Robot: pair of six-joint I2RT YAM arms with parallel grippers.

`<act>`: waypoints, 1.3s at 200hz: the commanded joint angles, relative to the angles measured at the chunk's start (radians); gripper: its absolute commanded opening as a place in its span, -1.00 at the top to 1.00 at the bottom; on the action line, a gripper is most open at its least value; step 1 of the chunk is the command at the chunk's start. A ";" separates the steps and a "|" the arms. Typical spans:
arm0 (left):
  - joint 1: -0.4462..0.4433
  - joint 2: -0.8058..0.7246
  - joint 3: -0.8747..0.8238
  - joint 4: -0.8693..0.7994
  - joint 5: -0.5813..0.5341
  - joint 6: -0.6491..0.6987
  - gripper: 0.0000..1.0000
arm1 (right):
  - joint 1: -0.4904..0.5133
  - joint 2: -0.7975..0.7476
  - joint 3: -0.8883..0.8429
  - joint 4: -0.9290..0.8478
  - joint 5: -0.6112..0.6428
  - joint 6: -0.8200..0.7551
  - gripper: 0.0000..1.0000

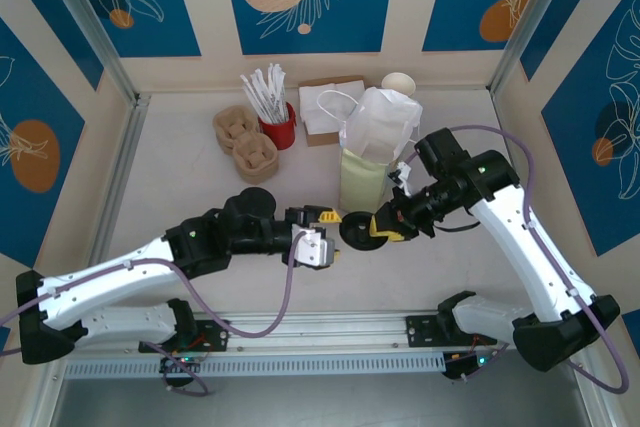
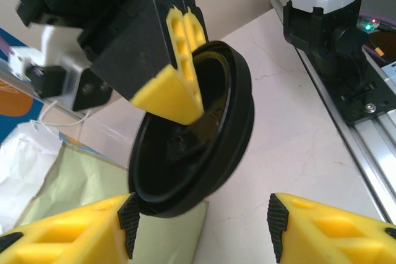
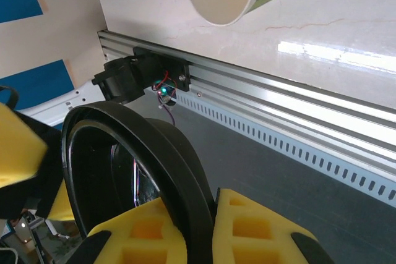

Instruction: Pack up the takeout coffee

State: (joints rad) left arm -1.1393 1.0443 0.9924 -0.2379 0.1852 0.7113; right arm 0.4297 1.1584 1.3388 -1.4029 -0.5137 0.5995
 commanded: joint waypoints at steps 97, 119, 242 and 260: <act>-0.022 0.073 0.063 0.030 0.013 0.083 0.24 | -0.003 0.020 -0.033 0.008 -0.069 -0.009 1.00; -0.022 0.077 0.069 0.023 0.017 0.094 0.40 | -0.003 0.021 -0.033 0.012 -0.068 -0.007 1.00; -0.022 0.081 0.062 0.037 -0.028 0.069 0.77 | -0.008 -0.007 0.020 0.033 -0.034 -0.010 0.35; -0.021 0.079 0.062 0.038 -0.044 0.036 0.77 | -0.015 -0.026 0.038 0.051 -0.013 -0.007 0.21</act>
State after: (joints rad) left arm -1.1549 1.1160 1.0298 -0.2379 0.1734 0.8021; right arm 0.4229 1.1744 1.3293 -1.3663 -0.5186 0.6018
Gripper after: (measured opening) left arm 0.119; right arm 0.349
